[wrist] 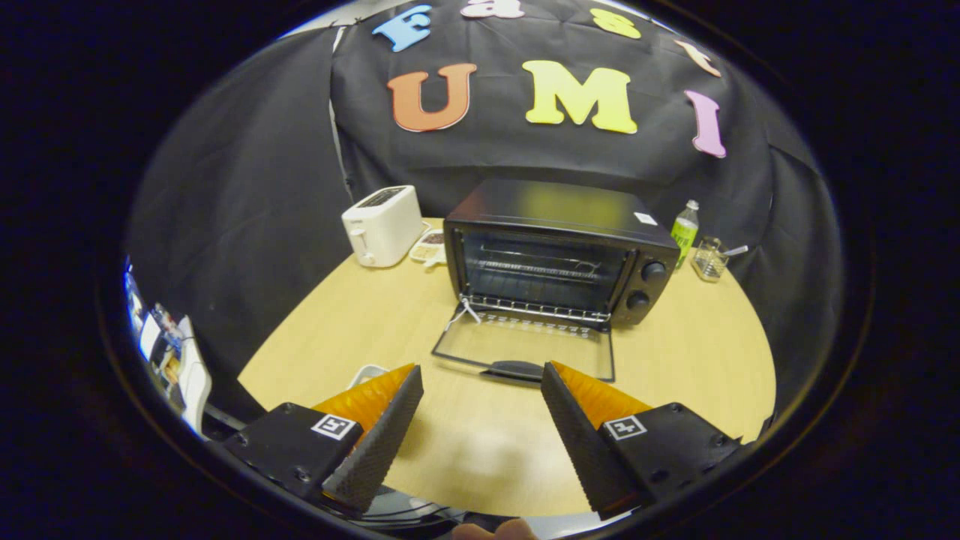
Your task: Open the toaster oven, put the food inside, and close the toaster oven door.
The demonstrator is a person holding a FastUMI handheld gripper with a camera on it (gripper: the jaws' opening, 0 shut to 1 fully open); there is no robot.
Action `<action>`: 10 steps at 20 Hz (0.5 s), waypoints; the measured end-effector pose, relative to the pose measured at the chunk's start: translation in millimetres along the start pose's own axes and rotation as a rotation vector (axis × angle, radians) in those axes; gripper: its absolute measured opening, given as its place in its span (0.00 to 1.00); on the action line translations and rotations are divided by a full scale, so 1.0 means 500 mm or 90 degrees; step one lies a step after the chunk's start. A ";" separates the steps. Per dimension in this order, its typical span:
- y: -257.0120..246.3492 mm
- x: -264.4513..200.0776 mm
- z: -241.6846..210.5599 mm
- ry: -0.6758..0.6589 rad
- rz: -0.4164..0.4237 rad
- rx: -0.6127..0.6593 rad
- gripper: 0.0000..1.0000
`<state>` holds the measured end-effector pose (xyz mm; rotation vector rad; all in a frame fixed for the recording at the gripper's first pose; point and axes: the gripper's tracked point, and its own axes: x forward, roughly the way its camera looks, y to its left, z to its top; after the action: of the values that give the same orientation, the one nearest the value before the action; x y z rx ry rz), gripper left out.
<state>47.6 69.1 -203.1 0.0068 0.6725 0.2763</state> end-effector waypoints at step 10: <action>0.148 0.021 -0.107 0.140 0.138 0.028 1.00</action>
<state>4.0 138.7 -244.2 0.0936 0.8978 0.4759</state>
